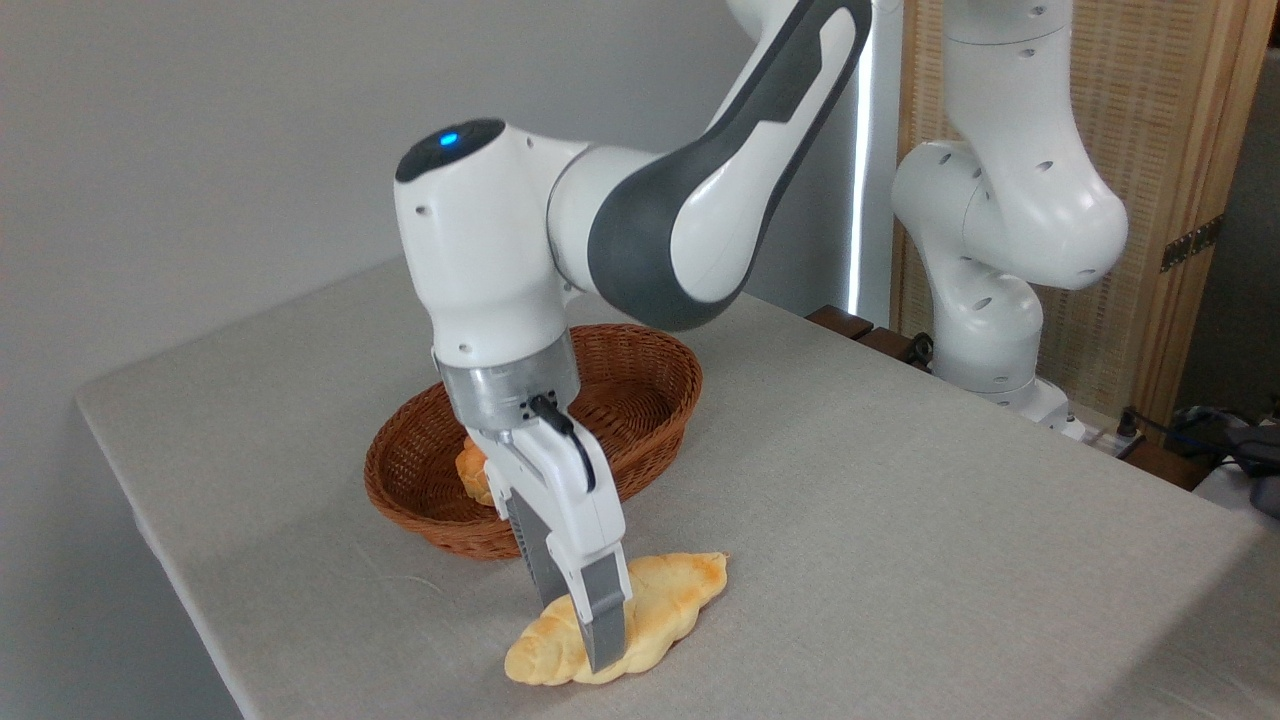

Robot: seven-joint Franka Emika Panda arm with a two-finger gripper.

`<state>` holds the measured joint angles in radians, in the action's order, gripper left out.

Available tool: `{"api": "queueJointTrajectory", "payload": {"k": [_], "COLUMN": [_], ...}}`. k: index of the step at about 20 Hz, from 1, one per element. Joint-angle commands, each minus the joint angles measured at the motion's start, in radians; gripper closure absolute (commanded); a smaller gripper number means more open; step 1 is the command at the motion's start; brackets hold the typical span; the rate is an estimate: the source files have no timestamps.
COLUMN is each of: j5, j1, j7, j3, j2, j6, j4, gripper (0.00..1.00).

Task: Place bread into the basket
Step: 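Move the gripper to the braided leaf-shaped bread and lower onto it, then close the gripper on the middle of the braided bread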

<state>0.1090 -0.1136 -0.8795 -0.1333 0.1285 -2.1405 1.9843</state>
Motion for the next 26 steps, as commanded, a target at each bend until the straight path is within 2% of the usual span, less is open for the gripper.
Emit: {"api": "queueJointTrajectory", "payload": {"k": [1, 12, 14, 18, 26], "j5": [0.014, 0.002, -0.002, -0.003, -0.018], "j1": [0.012, 0.014, 0.017, 0.017, 0.034], "j7": [-0.013, 0.004, 0.026, 0.079, 0.08], "j3": [-0.006, -0.009, -0.032, -0.035, -0.045], "j2": [0.022, -0.01, -0.029, -0.03, -0.02], "j6": [-0.035, -0.035, -0.029, -0.027, -0.022], "j4": [0.004, 0.001, 0.002, 0.01, 0.027], "gripper": [0.0, 0.0, 0.0, 0.0, 0.0]}}
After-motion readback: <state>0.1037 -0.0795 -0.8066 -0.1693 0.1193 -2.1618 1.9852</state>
